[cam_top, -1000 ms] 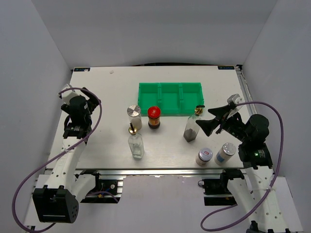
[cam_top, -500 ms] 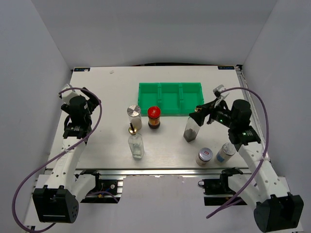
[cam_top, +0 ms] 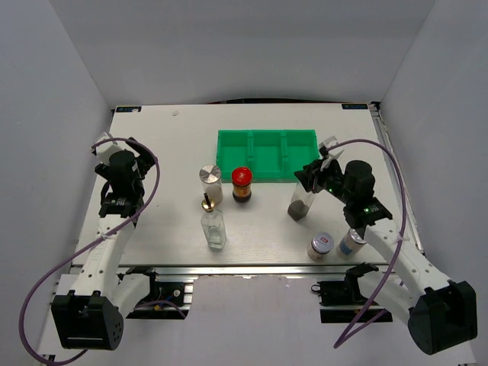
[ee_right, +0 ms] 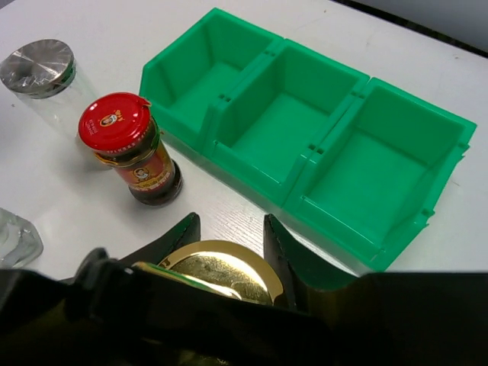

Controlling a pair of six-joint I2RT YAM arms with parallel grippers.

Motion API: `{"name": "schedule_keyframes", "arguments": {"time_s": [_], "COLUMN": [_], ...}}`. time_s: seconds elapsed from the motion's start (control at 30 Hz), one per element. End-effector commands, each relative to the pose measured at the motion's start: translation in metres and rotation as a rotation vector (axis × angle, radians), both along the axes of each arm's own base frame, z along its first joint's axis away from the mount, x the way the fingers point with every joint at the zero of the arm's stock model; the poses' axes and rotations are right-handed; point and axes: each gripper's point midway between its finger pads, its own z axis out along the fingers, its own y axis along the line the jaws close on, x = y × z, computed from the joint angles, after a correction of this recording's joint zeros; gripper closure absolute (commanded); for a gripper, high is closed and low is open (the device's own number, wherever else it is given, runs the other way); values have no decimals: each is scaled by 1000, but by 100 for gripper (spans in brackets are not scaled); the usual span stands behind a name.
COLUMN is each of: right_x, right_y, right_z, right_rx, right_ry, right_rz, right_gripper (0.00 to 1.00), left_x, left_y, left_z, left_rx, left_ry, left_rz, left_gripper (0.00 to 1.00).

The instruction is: Organize the condiment bottles

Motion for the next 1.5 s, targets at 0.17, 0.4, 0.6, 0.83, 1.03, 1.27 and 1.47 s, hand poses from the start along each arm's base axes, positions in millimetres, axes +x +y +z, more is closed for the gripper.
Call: {"name": "schedule_keyframes", "arguments": {"time_s": [0.17, 0.4, 0.6, 0.83, 1.03, 1.27, 1.47], "right_x": [1, -2, 8, 66, 123, 157, 179], "right_y": [-8, -9, -8, -5, -28, -37, -37], "right_z": [42, 118, 170, 190, 191, 191, 181], "right_rx": [50, 152, 216, 157, 172, 198, 194], "right_ry": [-170, -259, -348, -371, -375, -373, -385], "right_rz": [-56, -74, -94, -181, -426, -548, -592], "right_gripper": [96, 100, 100, 100, 100, 100, 100], "left_x": [2, -1, -3, -2, 1, 3, 5], "left_y": [2, 3, 4, 2, 4, 6, 6], "left_z": [-1, 2, 6, 3, -2, -5, -9], "left_rx": [8, 5, 7, 4, 12, 16, 19], "left_ry": [4, -6, -25, -20, 5, 16, 26], "left_rz": [9, 13, 17, 7, 19, 26, 30], "left_gripper": [2, 2, 2, 2, 2, 2, 2]}}
